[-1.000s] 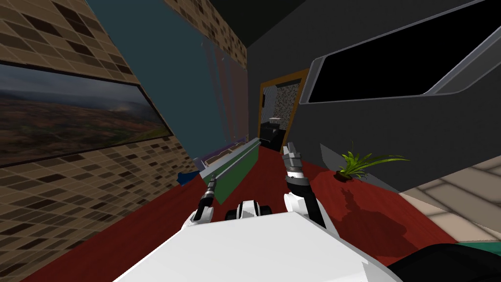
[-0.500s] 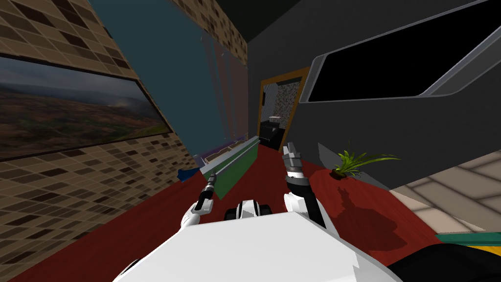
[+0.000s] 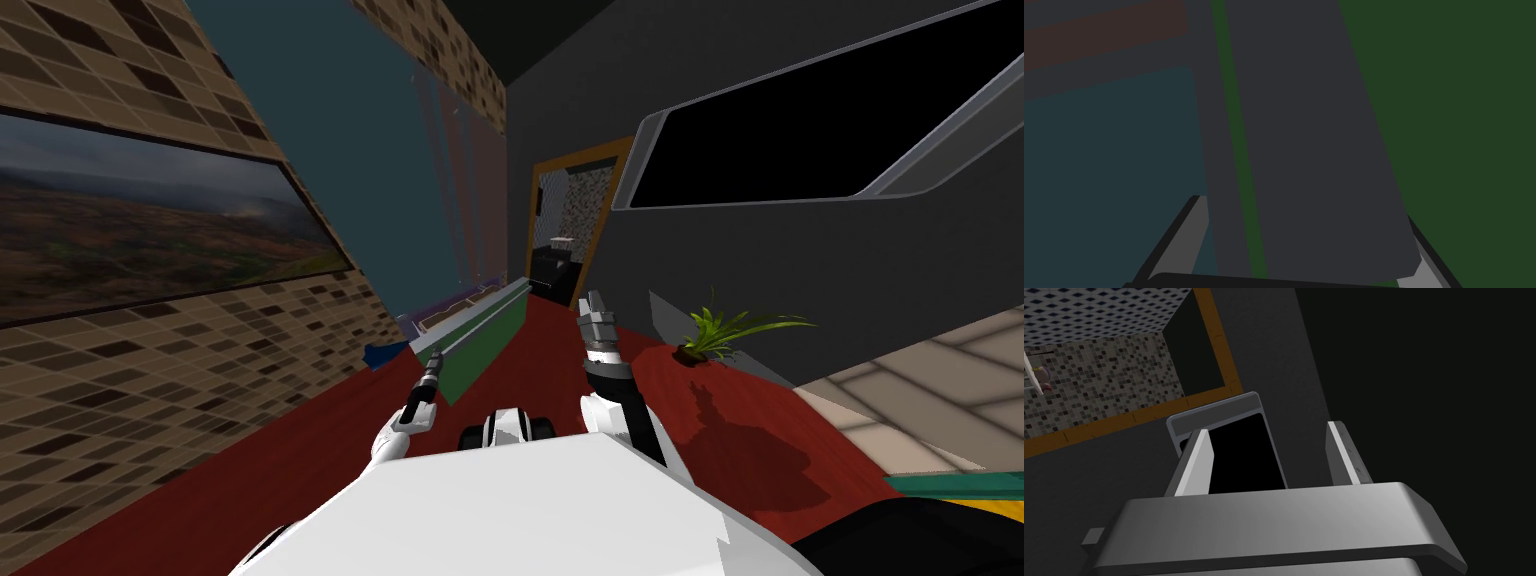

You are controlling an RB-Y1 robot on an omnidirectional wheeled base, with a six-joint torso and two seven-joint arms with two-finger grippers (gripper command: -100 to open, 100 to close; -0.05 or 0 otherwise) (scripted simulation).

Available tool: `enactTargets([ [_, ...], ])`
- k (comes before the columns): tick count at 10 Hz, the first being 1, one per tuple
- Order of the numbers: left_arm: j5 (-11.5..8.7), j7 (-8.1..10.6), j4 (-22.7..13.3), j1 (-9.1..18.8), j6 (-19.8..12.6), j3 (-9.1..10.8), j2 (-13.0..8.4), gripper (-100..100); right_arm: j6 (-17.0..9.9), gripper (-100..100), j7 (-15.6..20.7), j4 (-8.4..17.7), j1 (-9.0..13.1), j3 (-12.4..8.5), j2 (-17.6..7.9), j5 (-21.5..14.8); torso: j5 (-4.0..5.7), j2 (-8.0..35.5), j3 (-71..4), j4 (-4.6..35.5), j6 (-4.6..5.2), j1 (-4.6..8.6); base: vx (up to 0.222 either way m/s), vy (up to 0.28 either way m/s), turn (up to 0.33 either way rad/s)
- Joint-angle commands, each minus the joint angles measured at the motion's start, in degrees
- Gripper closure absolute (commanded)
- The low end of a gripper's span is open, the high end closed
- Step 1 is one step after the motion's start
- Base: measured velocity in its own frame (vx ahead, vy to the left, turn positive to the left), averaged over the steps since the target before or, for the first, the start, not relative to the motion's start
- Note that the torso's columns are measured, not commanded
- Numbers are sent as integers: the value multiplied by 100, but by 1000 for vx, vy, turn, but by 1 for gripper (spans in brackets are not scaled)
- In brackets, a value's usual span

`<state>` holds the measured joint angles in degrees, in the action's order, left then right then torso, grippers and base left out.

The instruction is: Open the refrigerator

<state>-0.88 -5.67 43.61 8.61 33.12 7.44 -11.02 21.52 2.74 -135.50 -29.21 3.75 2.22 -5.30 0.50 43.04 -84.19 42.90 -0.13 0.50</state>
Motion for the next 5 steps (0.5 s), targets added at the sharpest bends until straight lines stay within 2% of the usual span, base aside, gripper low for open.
enactTargets([
  [1, 2, 2, -23, -17, -22, -8, 13, 0, 0, 0, 0, 0, 0, 0, 0, 0, -10, -14, -8, -13, 0, -13, 4, -4, -14],
  [5, 8, 3, -74, -59, -68, -31, 46, 0, 0, 0, 0, 0, 0, 0, 0, 0, -34, -54, -29, -43, 6, -39, 1, -1, -3],
])
